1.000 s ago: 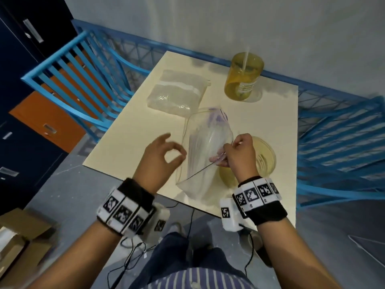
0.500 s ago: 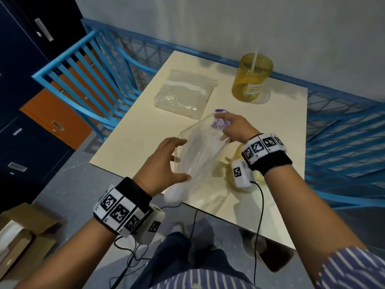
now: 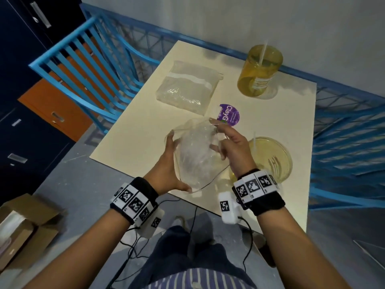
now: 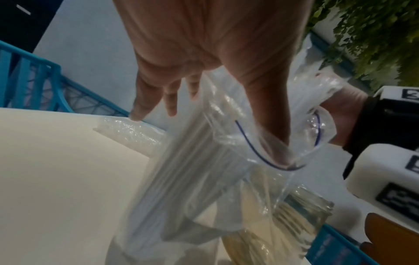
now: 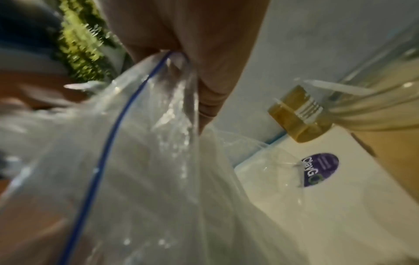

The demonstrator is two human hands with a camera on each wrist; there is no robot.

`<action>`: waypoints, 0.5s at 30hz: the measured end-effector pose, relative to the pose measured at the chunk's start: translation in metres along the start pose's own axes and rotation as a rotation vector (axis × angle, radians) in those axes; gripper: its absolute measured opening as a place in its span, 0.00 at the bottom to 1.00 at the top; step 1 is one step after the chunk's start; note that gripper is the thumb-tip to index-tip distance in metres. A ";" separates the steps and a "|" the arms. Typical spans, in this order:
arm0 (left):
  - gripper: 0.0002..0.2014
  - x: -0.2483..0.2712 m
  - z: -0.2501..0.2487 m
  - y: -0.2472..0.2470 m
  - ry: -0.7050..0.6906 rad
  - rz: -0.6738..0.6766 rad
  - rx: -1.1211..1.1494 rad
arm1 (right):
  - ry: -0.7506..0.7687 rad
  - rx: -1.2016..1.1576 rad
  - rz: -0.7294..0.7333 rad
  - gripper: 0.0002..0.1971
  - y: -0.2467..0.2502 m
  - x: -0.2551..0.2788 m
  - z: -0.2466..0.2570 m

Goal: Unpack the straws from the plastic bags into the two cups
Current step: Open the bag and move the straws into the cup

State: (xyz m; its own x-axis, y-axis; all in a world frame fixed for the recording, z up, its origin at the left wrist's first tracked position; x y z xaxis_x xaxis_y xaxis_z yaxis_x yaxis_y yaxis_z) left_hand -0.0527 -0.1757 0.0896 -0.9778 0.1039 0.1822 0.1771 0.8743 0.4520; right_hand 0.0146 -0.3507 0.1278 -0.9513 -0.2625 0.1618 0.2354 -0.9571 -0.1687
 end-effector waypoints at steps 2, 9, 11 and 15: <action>0.74 -0.003 0.003 -0.002 0.002 0.017 0.071 | -0.011 0.023 0.010 0.36 -0.001 -0.001 -0.003; 0.74 -0.011 0.029 -0.007 0.074 0.007 0.211 | -0.182 0.120 0.016 0.22 0.003 -0.020 -0.030; 0.71 -0.012 0.034 -0.007 0.142 -0.038 0.268 | -0.299 0.214 0.021 0.19 0.002 -0.028 -0.043; 0.56 -0.017 0.034 -0.008 0.272 -0.078 0.301 | -0.266 -0.015 -0.022 0.21 0.002 -0.034 -0.048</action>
State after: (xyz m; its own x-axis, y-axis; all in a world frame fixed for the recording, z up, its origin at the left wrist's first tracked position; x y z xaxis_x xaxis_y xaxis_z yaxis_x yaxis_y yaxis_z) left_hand -0.0414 -0.1684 0.0526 -0.9144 -0.0618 0.4000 0.0235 0.9785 0.2048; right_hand 0.0380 -0.3373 0.0753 -0.8701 -0.2663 0.4148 0.2102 -0.9616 -0.1765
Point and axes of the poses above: each hand's wrist, its own x-axis away from the middle knuckle, its own y-axis out of the back of the hand, z = x × y, the point moved 1 cm from there along -x, towards the middle knuckle, and after that the axes turned 1 degree about -x, right-handed, at the moved point
